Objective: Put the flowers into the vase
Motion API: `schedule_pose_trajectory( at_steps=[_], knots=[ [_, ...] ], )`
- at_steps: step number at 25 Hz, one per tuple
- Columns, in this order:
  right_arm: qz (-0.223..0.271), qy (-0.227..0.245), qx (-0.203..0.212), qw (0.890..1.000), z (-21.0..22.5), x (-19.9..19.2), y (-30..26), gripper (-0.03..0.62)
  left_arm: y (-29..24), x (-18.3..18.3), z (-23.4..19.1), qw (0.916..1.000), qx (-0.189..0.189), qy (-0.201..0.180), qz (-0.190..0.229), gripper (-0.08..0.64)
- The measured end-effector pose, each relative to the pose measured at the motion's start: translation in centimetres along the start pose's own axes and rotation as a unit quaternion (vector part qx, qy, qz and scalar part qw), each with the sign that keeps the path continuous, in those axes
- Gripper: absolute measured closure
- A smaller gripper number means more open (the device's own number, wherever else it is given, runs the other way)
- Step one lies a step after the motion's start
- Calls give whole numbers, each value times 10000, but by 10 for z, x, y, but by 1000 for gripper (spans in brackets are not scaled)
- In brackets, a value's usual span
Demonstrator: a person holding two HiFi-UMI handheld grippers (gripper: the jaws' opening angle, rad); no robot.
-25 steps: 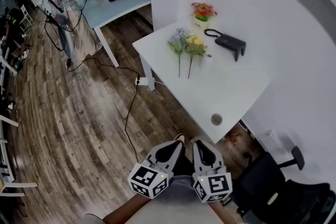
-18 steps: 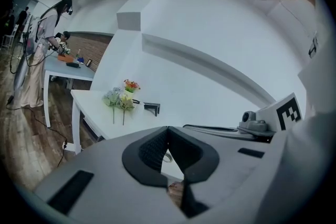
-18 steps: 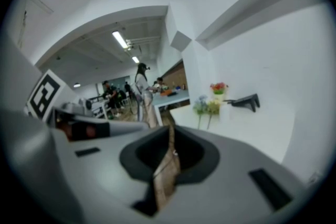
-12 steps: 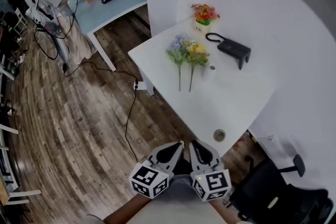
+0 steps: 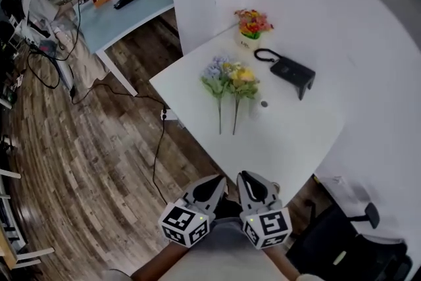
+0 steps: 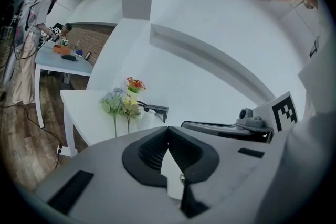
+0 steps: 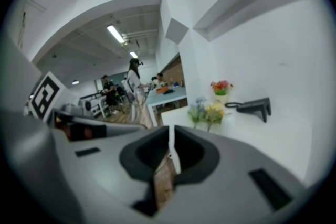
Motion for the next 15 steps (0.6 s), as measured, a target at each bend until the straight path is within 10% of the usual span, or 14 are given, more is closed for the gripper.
schedule_pose_trajectory(
  at_steps=[15],
  knots=[
    [-53, -215, -466, 9987, -5, 7, -77, 566, -45, 42, -75, 9997, -195, 45, -119, 545]
  ],
)
Point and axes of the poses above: the fingertips, and each gripper's own axes: y backward along the fingers, z to its right, x out of its top, the point moved 10 cm from there along y, backward along the fingers, and after that the axes turned 12 degrees about z, right-handed, at the moved point
